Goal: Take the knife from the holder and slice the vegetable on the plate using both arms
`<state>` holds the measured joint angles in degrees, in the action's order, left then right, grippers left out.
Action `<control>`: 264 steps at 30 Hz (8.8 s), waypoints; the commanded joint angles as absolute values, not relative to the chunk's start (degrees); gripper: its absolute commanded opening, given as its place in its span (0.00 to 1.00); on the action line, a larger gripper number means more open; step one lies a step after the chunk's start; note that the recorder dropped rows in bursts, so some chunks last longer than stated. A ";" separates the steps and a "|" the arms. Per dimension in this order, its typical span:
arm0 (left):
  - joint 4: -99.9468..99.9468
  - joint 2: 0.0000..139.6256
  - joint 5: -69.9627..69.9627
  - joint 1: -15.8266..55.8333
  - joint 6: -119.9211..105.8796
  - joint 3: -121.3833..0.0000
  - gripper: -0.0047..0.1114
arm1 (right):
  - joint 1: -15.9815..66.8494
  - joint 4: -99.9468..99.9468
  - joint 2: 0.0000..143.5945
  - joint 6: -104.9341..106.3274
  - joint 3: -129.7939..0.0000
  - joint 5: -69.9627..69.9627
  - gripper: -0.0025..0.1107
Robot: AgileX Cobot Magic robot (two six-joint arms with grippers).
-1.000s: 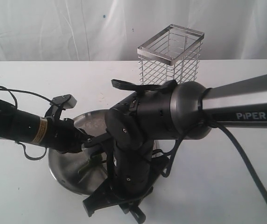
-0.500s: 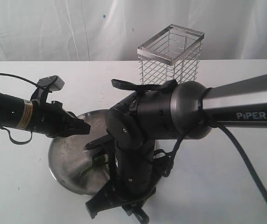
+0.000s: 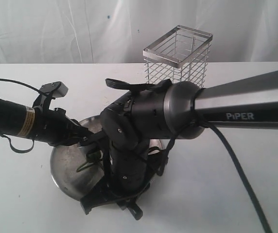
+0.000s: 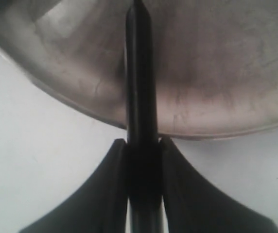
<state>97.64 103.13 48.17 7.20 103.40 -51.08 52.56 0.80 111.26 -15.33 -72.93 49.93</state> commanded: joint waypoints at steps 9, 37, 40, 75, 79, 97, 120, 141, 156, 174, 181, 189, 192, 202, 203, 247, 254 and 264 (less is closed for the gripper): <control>98.31 102.45 47.98 7.45 103.88 -50.73 0.04 | 51.58 -0.54 115.49 -13.72 -78.11 51.32 0.02; 99.95 109.65 44.50 11.82 104.57 -47.41 0.04 | 50.33 -0.88 115.49 -13.10 -78.19 48.96 0.02; 99.95 109.65 43.69 12.35 103.07 -46.65 0.04 | 50.27 -0.88 115.49 -13.10 -78.19 48.67 0.02; 98.47 109.54 44.48 12.78 101.69 -46.65 0.04 | 49.07 -2.14 118.97 -11.72 -86.81 58.64 0.02; 98.47 109.54 44.48 12.78 101.69 -46.65 0.04 | 49.07 -3.01 117.25 -11.95 -86.70 59.54 0.02; 97.57 102.26 37.74 12.66 102.08 -48.06 0.05 | 49.07 -9.19 115.31 -15.52 -86.59 62.04 0.02; 97.55 91.62 35.52 7.98 105.03 -51.09 0.29 | 48.93 -7.07 113.28 -15.66 -80.51 54.22 0.02; 99.61 87.73 36.52 7.60 107.38 -50.58 0.29 | 47.89 -4.18 112.42 -16.53 -80.51 48.55 0.41; 92.78 53.77 37.17 0.48 108.60 -36.61 0.04 | 54.23 -6.24 78.95 -27.11 -51.52 16.03 0.02; 96.57 29.70 52.11 0.48 116.91 -24.62 0.04 | 64.55 -5.79 48.81 -28.48 -25.12 -7.35 0.02; 96.67 29.70 55.95 0.48 116.91 -24.62 0.04 | 64.55 -5.79 48.81 -28.48 -25.12 -7.35 0.02; 96.72 29.70 55.96 0.48 116.91 -24.62 0.04 | 49.40 -6.02 39.31 -14.49 -20.27 -6.89 0.02; 96.85 29.70 55.96 0.48 116.91 -24.62 0.04 | 38.62 -6.13 29.97 -11.71 -15.68 0.47 0.02; 96.97 29.70 55.96 0.48 116.91 -24.62 0.04 | 19.11 -6.02 0.83 -6.13 -0.03 16.28 0.02; 96.97 29.70 55.96 0.48 116.91 -24.62 0.04 | 18.52 -6.02 0.00 -6.13 0.00 15.60 0.02; 80.36 10.53 23.16 0.20 115.61 -21.52 0.04 | 16.96 -5.83 0.00 -6.69 0.00 20.19 0.02; 23.89 9.05 20.60 1.99 48.43 -14.24 0.04 | 16.96 -5.83 0.00 -6.69 0.00 20.19 0.02; 18.42 5.09 14.33 6.40 38.63 -4.35 0.04 | 16.96 -5.83 0.00 -6.69 0.00 20.19 0.02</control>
